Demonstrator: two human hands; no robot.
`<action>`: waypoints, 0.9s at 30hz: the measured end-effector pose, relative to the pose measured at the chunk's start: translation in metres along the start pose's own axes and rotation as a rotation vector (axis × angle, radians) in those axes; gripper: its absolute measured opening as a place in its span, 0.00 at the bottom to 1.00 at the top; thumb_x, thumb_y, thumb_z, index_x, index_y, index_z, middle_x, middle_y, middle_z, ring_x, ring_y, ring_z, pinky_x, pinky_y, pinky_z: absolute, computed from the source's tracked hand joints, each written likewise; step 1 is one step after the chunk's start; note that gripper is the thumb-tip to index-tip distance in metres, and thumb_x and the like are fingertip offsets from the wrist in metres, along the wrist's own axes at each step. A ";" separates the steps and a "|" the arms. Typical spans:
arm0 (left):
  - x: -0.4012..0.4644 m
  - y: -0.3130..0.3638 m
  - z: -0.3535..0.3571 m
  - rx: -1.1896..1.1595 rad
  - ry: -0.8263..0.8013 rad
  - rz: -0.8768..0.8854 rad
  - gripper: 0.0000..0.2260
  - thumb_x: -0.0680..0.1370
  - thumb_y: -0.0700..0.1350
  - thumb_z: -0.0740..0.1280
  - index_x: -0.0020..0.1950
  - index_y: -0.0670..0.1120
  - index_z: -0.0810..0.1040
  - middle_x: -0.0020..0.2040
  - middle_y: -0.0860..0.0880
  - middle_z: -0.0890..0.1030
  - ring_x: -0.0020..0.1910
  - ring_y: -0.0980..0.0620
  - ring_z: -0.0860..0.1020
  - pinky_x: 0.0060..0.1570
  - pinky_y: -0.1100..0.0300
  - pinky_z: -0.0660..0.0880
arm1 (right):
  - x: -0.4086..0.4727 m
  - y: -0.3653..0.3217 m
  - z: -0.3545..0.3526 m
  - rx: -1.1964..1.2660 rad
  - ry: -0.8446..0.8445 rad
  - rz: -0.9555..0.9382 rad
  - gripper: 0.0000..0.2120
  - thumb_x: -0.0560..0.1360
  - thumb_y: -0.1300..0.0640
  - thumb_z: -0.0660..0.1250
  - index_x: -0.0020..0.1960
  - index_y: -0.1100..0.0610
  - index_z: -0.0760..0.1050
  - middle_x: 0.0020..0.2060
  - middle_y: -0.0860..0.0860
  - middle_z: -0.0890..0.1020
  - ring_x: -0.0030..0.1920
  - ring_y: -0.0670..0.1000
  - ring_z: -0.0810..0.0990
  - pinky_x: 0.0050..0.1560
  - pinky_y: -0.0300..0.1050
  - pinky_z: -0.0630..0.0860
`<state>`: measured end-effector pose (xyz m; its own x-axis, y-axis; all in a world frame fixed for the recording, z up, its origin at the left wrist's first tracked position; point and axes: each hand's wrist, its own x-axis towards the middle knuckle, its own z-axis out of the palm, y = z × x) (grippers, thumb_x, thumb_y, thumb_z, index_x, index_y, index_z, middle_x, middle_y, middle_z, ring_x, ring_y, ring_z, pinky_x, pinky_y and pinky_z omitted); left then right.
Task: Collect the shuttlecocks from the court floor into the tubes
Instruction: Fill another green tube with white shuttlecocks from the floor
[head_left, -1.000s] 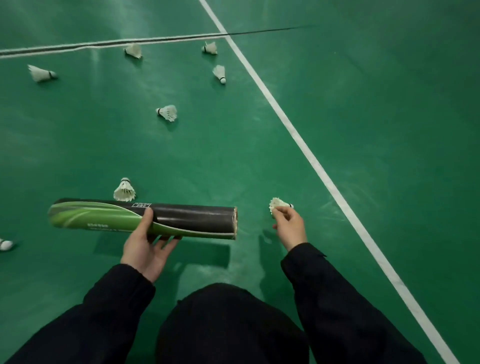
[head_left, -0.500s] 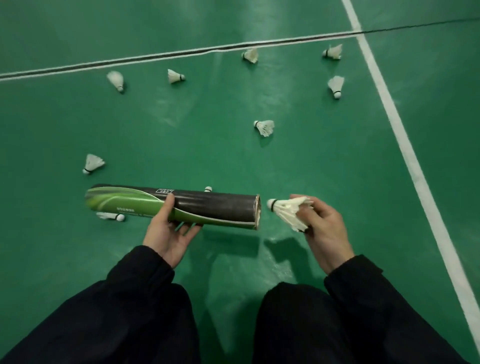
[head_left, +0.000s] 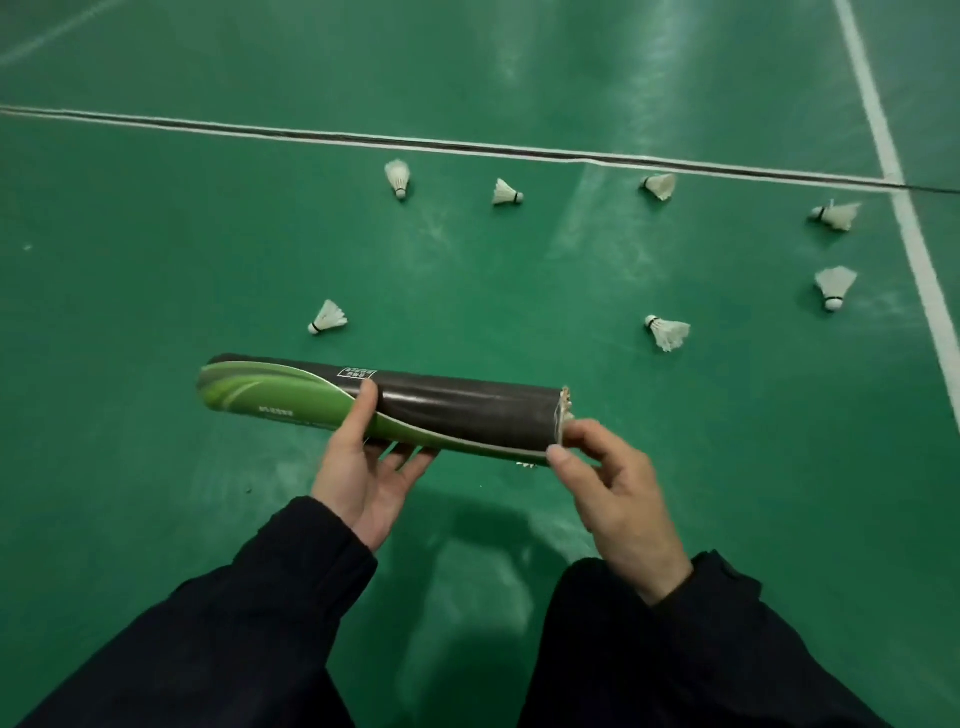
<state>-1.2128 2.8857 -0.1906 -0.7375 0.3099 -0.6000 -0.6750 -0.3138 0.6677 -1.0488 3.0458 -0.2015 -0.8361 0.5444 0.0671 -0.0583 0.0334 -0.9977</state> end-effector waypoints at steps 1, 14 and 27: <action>0.006 0.006 -0.008 0.008 -0.028 -0.006 0.16 0.79 0.54 0.70 0.62 0.46 0.78 0.55 0.44 0.83 0.63 0.42 0.80 0.57 0.44 0.80 | 0.006 -0.003 0.011 -0.032 -0.058 0.039 0.08 0.79 0.55 0.69 0.57 0.49 0.81 0.47 0.41 0.86 0.39 0.44 0.82 0.39 0.38 0.76; 0.107 0.072 -0.098 0.018 -0.158 -0.181 0.23 0.78 0.53 0.71 0.70 0.46 0.77 0.61 0.46 0.84 0.64 0.45 0.80 0.54 0.46 0.81 | 0.048 0.012 0.098 0.216 0.048 0.550 0.18 0.76 0.49 0.68 0.62 0.56 0.80 0.55 0.53 0.86 0.25 0.48 0.68 0.24 0.39 0.67; 0.181 0.116 -0.164 0.103 -0.029 -0.140 0.14 0.78 0.54 0.69 0.59 0.48 0.80 0.56 0.47 0.86 0.59 0.46 0.84 0.57 0.46 0.81 | 0.103 0.229 0.085 -0.874 0.192 0.726 0.28 0.80 0.57 0.67 0.78 0.49 0.65 0.75 0.55 0.68 0.70 0.59 0.74 0.71 0.54 0.69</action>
<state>-1.4276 2.7577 -0.2938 -0.6348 0.3699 -0.6784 -0.7644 -0.1725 0.6212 -1.1947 3.0385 -0.4229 -0.4171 0.7892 -0.4507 0.8632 0.1889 -0.4682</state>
